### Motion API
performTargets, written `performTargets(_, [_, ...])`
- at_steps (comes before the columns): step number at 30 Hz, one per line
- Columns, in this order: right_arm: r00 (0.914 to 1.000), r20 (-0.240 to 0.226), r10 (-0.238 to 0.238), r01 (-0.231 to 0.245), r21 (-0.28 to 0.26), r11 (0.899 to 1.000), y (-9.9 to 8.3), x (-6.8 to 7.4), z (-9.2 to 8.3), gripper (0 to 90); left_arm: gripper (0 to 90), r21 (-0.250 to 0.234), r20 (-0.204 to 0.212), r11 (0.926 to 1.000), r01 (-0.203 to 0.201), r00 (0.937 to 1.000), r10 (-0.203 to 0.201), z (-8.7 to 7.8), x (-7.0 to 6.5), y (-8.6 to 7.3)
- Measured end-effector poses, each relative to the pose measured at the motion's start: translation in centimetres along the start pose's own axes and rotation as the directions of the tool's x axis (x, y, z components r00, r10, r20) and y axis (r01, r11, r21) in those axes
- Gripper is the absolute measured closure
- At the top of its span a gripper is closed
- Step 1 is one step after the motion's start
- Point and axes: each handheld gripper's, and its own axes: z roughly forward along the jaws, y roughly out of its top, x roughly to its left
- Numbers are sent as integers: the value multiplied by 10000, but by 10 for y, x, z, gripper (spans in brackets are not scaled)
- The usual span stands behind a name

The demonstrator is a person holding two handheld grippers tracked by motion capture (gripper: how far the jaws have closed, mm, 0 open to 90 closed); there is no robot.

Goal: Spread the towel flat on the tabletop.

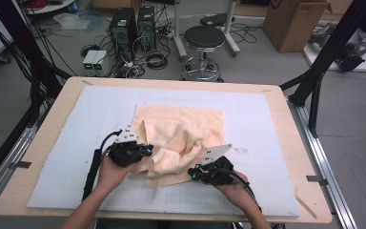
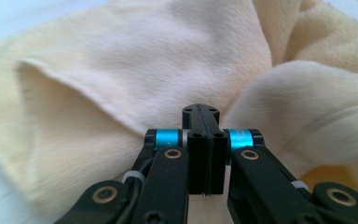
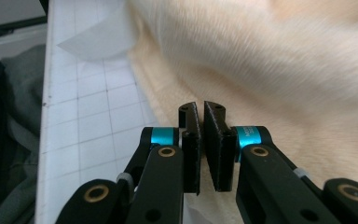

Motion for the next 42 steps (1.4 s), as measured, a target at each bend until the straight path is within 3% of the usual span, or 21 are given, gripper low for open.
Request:
performTargets(4, [9992, 402, 82, -69, -342, 9994, -6, -1, -24, 855, 897, -643, -321, 9970, 430, 9985, -452, -23, 13, -1])
performTargets(8, [9959, 860, 265, -209, -660, 9976, -14, -4, -47, 855, 897, -781, -315, 9946, 678, 9970, -704, -37, 22, -3])
performTargets(17, [9801, 1822, 793, -681, -671, 9954, -36, -20, -89, 854, 867, -534, 531, 9983, 249, 9983, -221, -22, 3, -4])
performTargets(20, [9721, 2106, 1037, -980, -370, 9945, -46, -28, -94, 851, 826, -416, 834, 9991, 25, 9965, 10, -14, -4, -4])
performTargets(23, [9738, 1879, 1283, -1224, -422, 9916, -52, -32, -90, 789, 765, -312, 1173, 9994, -174, 9929, 209, -6, -10, -6])
performTargets(25, [9756, 1761, 1313, -1197, -752, 9900, -51, -28, -89, 747, 714, -116, 1577, 9990, -434, 9865, 447, -1, -13, -8])
performTargets(27, [9837, 1356, 1181, -1033, -1110, 9884, -48, -23, -88, 706, 677, 227, 1761, 9968, -765, 9818, 714, 3, -15, -10])
performTargets(29, [9922, 795, 957, -867, -1101, 9901, -43, -16, -83, 648, 630, 431, 1942, 9946, -946, 9773, 845, 6, -16, -13])
performTargets(33, [9987, 236, 443, -416, -1063, 9935, -32, -1, -68, 598, 572, 1205, 1964, 9861, -1145, 9764, 894, 16, -17, -22])
performTargets(35, [9990, -92, 445, -451, -899, 9949, -29, 2, -56, 578, 557, 1615, 2139, 9788, -1260, 9727, 899, 21, -17, -26])
performTargets(38, [9992, -194, 362, -368, -323, 9988, -28, 4, -36, 553, 544, 1964, 2232, 9661, -1677, 9671, 1225, 27, -22, -29])
performTargets(42, [9986, -241, 477, -472, 234, 9986, -29, 3, -18, 559, 570, 1916, 1972, 9650, -1790, 9702, 1408, 27, -24, -30])
